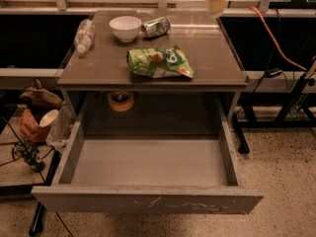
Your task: Pick green rice chip bag from top drawer and place on counter
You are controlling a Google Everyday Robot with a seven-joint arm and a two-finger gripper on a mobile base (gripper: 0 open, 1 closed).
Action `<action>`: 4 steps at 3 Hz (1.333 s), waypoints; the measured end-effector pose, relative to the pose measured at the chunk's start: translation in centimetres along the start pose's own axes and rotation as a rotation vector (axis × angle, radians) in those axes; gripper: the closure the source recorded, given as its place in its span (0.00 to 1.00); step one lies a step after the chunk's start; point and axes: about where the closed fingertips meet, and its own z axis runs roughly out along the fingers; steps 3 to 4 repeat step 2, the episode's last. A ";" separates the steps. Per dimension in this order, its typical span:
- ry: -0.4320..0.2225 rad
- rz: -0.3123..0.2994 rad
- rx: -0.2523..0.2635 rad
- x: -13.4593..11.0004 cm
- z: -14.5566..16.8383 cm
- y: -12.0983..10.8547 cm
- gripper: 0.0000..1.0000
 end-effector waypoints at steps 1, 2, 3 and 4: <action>0.078 0.039 0.048 3.8 -4.6 -2.0 0.00; 0.083 0.043 0.054 4.2 -5.0 -2.1 0.00; 0.083 0.043 0.054 4.2 -5.0 -2.1 0.00; 0.083 0.043 0.054 4.2 -5.0 -2.1 0.00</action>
Offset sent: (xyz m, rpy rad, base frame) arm -0.0155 -0.0262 0.0469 -0.0134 -0.0591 -0.0617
